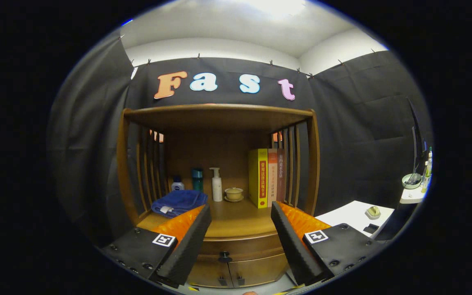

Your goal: Pull open the drawer, take out the items inside it, and place them on the countertop above the cabinet.

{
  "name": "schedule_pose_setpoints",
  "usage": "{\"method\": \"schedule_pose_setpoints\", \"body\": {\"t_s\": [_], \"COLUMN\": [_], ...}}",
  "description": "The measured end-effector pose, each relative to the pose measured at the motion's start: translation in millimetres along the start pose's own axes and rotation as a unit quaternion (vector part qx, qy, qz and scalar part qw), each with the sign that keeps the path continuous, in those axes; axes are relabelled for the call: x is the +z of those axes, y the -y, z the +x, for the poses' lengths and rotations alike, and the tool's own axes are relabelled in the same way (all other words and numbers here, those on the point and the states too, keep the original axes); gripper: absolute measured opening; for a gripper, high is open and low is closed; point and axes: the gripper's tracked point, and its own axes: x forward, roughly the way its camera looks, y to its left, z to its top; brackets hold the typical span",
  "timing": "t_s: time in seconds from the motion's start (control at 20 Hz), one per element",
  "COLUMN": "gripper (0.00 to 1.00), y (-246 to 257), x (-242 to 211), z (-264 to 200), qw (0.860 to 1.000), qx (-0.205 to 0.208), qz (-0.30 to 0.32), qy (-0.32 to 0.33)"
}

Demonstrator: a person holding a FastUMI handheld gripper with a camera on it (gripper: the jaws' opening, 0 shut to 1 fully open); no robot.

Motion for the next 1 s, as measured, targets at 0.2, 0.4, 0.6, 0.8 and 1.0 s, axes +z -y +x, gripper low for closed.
{"method": "schedule_pose_setpoints", "body": {"t_s": [0.2, 0.4, 0.6, 0.8, 1.0], "gripper": [0.99, 0.99, 0.99, 0.99, 0.96], "y": [-17.3, -20.8, -26.0, -30.3, -37.2], "x": [-63.1, -121.2, -181.4, -218.2, -245.0], "z": [10.1, 26.0, 40.2, 42.9, 57.1], "qw": [1.0, 0.999, 0.998, 0.996, 0.994], "qx": [0.014, 0.008, 0.008, 0.012, 0.017], "qz": [0.008, 0.019, 0.015, -0.009, 0.008], "qy": [-0.02, -0.036, -0.062, -0.088, -0.106]}}
